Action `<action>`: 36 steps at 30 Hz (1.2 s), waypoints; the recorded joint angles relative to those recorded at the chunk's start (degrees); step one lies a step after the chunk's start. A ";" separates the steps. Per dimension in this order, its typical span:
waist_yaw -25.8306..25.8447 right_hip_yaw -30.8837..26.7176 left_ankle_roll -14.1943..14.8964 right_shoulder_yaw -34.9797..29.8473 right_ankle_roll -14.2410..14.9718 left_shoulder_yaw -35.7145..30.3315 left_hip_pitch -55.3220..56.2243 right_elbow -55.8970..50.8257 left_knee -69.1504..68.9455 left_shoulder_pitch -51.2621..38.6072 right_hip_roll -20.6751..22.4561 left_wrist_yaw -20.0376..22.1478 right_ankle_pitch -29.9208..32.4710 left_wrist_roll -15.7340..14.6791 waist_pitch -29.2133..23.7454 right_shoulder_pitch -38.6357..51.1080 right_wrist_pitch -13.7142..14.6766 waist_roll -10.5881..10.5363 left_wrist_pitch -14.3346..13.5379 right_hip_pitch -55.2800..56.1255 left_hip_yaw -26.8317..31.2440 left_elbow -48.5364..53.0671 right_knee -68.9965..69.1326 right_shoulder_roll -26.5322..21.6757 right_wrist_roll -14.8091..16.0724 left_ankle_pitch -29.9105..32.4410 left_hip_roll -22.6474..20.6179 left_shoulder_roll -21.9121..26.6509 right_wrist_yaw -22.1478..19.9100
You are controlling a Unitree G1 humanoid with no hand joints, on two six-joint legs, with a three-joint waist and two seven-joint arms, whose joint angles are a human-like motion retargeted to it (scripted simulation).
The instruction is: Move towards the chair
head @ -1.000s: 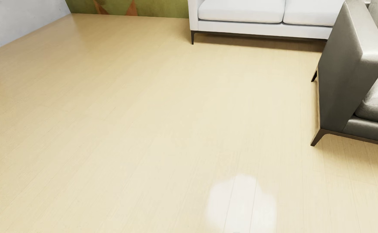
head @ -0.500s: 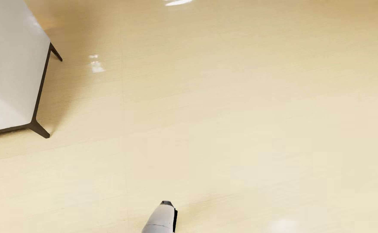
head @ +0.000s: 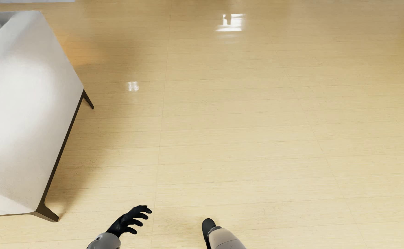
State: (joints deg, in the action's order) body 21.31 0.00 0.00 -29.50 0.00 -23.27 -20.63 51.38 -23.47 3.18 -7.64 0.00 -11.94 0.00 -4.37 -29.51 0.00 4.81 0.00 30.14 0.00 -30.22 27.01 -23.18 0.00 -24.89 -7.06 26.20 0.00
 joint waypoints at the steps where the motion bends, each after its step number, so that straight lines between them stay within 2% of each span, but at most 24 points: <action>1: 2.71 0.00 0.00 0.09 0.00 1.58 -2.18 0.36 -1.24 -0.55 -0.19 0.00 0.53 0.00 -0.01 -0.73 0.00 -0.58 0.00 0.98 0.00 1.04 2.91 -0.01 0.00 1.95 3.22 -0.03 0.00; 3: 3.35 0.00 0.00 -1.99 0.00 2.69 -2.28 4.91 -11.42 1.26 3.14 0.00 5.62 0.00 -0.69 0.70 0.00 -4.16 0.00 4.28 0.00 -0.84 18.37 0.23 0.00 14.50 9.65 -2.23 0.00; 5: -0.47 0.00 0.00 -0.71 0.00 -0.82 8.51 5.20 -37.58 3.58 5.60 0.00 -0.69 0.00 -0.83 3.24 0.00 -3.76 0.00 -1.58 0.00 -5.30 23.17 1.73 0.00 30.29 9.18 -2.49 0.00; 6: -4.86 0.00 0.00 0.23 0.00 -4.46 14.74 2.62 -49.76 3.86 7.93 0.00 -1.62 0.00 -1.57 4.09 0.00 -4.28 0.00 -7.05 0.00 -8.41 21.04 2.28 0.00 29.66 9.33 -2.86 0.00; 8: -14.07 0.00 0.00 3.24 0.00 -8.10 26.72 -4.12 -57.94 8.06 9.04 0.00 -1.14 0.00 -2.01 7.43 0.00 -1.53 0.00 -17.23 0.00 -12.66 14.81 3.38 0.00 28.52 5.80 -3.34 0.00; 9: -17.64 0.00 0.00 3.72 0.00 -7.21 31.59 -8.26 -54.04 11.97 8.99 0.00 -1.18 0.00 -2.33 8.91 0.00 0.06 0.00 -23.44 0.00 -13.32 11.00 3.78 0.00 30.06 4.29 -3.26 0.00; 12: -24.84 0.00 0.00 8.51 0.00 -18.44 41.40 -20.34 -20.21 17.37 7.47 0.00 -3.06 0.00 -2.18 13.84 0.00 0.92 0.00 -38.60 0.00 -24.12 2.64 3.45 0.00 41.95 2.59 -4.03 0.00; 13: -26.70 0.00 0.00 10.19 0.00 -19.81 42.57 -23.50 -8.96 19.28 7.08 0.00 -5.03 0.00 -1.84 15.97 0.00 0.28 0.00 -42.56 0.00 -25.53 1.61 2.73 0.00 33.87 3.25 -4.34 0.00; 15: -30.36 0.00 0.00 12.40 0.00 -22.75 45.67 -27.07 -4.18 22.56 5.45 0.00 -9.43 0.00 -0.85 19.01 0.00 -0.58 0.00 -47.02 0.00 -26.58 2.10 1.57 0.00 5.00 4.88 -4.39 0.00; 16: -32.40 0.00 0.00 13.56 0.00 -24.02 47.07 -27.17 -3.83 23.72 4.25 0.00 -9.27 0.00 -1.07 19.60 0.00 -0.52 0.00 -48.88 0.00 -27.20 3.44 1.51 0.00 4.70 4.64 -4.52 0.00; 17: -33.54 0.00 0.00 14.69 0.00 -24.96 48.21 -25.34 -5.00 24.46 2.81 0.00 -6.58 0.00 -1.38 19.43 0.00 0.10 0.00 -51.44 0.00 -28.13 4.95 2.06 0.00 15.05 3.61 -4.53 0.00; 18: -33.14 0.00 0.00 15.36 0.00 -25.68 50.31 -23.05 -7.52 24.71 1.87 0.00 0.57 0.00 -0.26 18.47 0.00 0.91 0.00 -51.21 0.00 -28.86 8.52 2.83 0.00 30.05 1.88 -4.78 0.00; 19: -32.17 0.00 0.00 14.50 0.00 -27.22 50.57 -18.23 -12.27 24.05 -0.88 0.00 11.97 0.00 0.01 17.34 0.00 2.87 0.00 -48.75 0.00 -29.87 17.69 4.24 0.00 37.57 -0.82 -4.79 0.00; 20: -30.74 0.00 0.00 12.87 0.00 -26.79 47.46 -12.60 -15.50 23.00 -1.73 0.00 21.55 0.00 -0.71 16.03 0.00 3.20 0.00 -46.16 0.00 -29.75 27.48 5.29 0.00 37.44 -2.57 -4.59 0.00; 21: -29.38 0.00 0.00 9.90 0.00 -25.92 43.98 -7.90 -15.91 20.81 -1.68 0.00 20.81 0.00 -1.28 15.29 0.00 2.53 0.00 -39.40 0.00 -28.72 39.71 4.75 0.00 35.98 -4.07 -5.29 0.00; 23: -22.22 0.00 0.00 4.34 0.00 -22.13 33.05 0.66 -13.04 16.94 -1.70 0.00 2.90 0.00 -2.60 14.42 0.00 1.33 0.00 -28.77 0.00 -23.31 53.94 5.24 0.00 30.02 -5.33 -4.59 0.00; 25: -14.81 0.00 0.00 1.98 0.00 -18.20 23.05 4.47 -8.89 11.74 -0.55 0.00 -2.95 0.00 -2.29 10.08 0.00 -0.75 0.00 -19.76 0.00 -17.01 49.52 4.75 0.00 23.11 -3.93 -3.59 0.00; 27: -9.40 0.00 0.00 0.78 0.00 -11.41 13.96 5.57 -4.68 7.23 -0.10 0.00 -0.78 0.00 -1.57 5.12 0.00 -2.16 0.00 -14.90 0.00 -10.21 30.84 3.57 0.00 15.71 -1.41 -2.43 0.00; 29: -6.40 0.00 0.00 0.63 0.00 -3.58 6.93 5.64 -1.19 2.38 -1.30 0.00 10.83 0.00 -0.21 2.13 0.00 -1.59 0.00 -11.79 0.00 -5.99 8.59 2.78 0.00 8.34 -1.13 -2.03 0.00; 30: -5.16 0.00 0.00 0.37 0.00 -0.59 5.29 5.64 -1.26 0.19 -1.60 0.00 30.65 0.00 0.77 1.49 0.00 -1.68 0.00 -10.45 0.00 -4.13 4.93 2.54 0.00 6.16 -0.21 -1.74 0.00; 31: -3.46 0.00 0.00 0.23 0.00 2.00 4.87 6.44 -2.27 -1.33 -1.78 0.00 42.42 0.00 1.33 1.40 0.00 -1.70 0.00 -9.04 0.00 -2.03 -20.44 2.66 0.00 5.41 0.92 -1.36 0.00; 32: -3.64 0.00 0.00 2.31 0.00 2.30 2.39 7.50 -2.73 -2.18 -1.57 0.00 42.39 0.00 1.96 0.89 0.00 -1.52 0.00 -6.29 0.00 -1.81 1.55 3.15 0.00 6.12 0.89 -1.34 0.00; 33: -2.50 0.00 0.00 3.17 0.00 3.44 1.09 8.17 -5.39 -1.36 -0.27 0.00 27.20 0.00 1.97 1.04 0.00 -1.91 0.00 -5.95 0.00 -0.81 5.74 3.63 0.00 8.53 2.75 -1.43 0.00; 36: -3.76 0.00 0.00 4.18 0.00 2.55 6.56 9.90 -30.66 4.65 6.23 0.00 5.98 0.00 2.67 1.33 0.00 -3.86 0.00 -10.30 0.00 -4.88 15.40 4.08 0.00 27.52 7.97 -4.29 0.00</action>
State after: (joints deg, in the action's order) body 17.56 0.00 0.00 -25.32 0.00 -20.72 -14.07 61.28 -54.14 7.83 -1.40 0.00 -5.96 0.00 -1.70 -28.18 0.00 0.96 0.00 19.84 0.00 -35.11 42.41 -19.10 0.00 2.63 0.91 21.91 0.00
